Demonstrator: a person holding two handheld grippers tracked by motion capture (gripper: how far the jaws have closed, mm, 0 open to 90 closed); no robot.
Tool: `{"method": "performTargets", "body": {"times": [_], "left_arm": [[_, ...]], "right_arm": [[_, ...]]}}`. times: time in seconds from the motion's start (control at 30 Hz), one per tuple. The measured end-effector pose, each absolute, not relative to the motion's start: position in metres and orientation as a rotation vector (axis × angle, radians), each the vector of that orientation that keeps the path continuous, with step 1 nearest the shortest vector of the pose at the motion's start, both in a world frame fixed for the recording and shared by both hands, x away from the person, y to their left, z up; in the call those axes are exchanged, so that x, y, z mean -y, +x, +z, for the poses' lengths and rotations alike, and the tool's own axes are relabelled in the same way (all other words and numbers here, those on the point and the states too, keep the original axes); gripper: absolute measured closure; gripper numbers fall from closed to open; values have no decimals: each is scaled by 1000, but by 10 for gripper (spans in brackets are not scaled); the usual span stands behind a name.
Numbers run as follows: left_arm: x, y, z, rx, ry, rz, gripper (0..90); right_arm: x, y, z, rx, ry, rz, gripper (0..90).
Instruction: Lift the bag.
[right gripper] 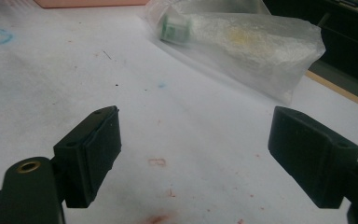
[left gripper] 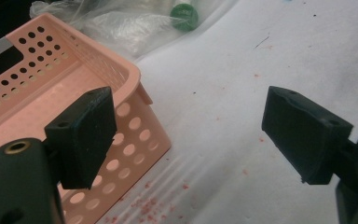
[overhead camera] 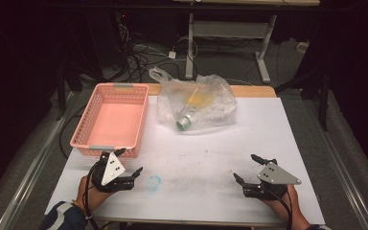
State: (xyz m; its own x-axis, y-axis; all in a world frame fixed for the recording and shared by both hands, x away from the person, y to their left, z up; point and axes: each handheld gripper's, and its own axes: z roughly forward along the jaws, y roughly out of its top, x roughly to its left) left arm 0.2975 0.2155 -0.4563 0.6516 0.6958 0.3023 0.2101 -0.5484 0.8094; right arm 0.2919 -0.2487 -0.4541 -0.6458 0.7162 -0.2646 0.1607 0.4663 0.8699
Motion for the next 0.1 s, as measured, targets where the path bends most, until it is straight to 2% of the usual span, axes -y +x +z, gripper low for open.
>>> {"method": "performTargets", "body": {"times": [0.1], "left_arm": [[-215, 298, -456, -704, 2093, 799, 176]], "right_arm": [[248, 292, -454, -2096, 723, 1147, 178]]}}
